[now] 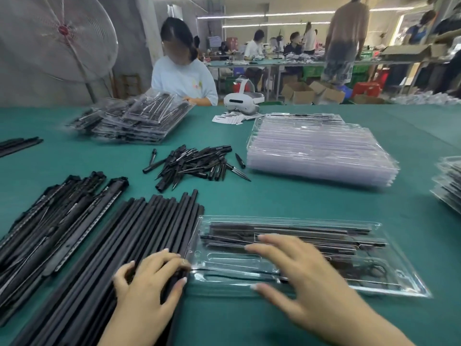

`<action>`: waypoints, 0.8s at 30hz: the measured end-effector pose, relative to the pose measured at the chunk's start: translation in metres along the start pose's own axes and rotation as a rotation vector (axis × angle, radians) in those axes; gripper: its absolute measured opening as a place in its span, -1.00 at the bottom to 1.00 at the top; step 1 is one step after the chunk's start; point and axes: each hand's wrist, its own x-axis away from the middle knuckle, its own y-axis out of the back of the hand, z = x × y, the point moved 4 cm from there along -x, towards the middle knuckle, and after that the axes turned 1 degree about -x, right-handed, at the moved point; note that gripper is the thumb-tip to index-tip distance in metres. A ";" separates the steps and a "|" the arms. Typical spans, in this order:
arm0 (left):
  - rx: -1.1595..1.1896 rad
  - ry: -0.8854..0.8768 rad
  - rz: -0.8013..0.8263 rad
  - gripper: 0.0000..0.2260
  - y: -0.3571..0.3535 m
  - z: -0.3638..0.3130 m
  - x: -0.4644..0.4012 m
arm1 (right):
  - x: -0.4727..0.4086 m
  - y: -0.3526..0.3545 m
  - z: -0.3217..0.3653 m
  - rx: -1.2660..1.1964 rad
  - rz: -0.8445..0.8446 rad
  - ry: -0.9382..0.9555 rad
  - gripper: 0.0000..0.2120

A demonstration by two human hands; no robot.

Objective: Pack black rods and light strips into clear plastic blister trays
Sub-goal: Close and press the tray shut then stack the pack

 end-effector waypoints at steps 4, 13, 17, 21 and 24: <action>0.069 -0.010 0.022 -0.87 0.001 0.002 0.000 | -0.024 -0.037 0.021 0.064 0.163 0.129 -0.42; -0.060 -0.038 -0.145 -0.79 0.024 0.003 0.000 | -0.040 -0.070 0.029 0.322 -0.007 0.334 -0.57; 0.084 0.001 -0.050 -0.83 0.044 -0.008 0.011 | -0.044 -0.075 0.032 0.426 -0.068 0.371 -0.67; 0.495 0.296 0.465 -0.85 0.017 -0.021 0.028 | -0.042 -0.082 0.038 0.571 -0.173 0.458 -0.63; 1.021 0.670 0.451 -0.88 -0.005 -0.027 0.039 | -0.039 -0.070 0.041 0.599 -0.244 0.454 -0.38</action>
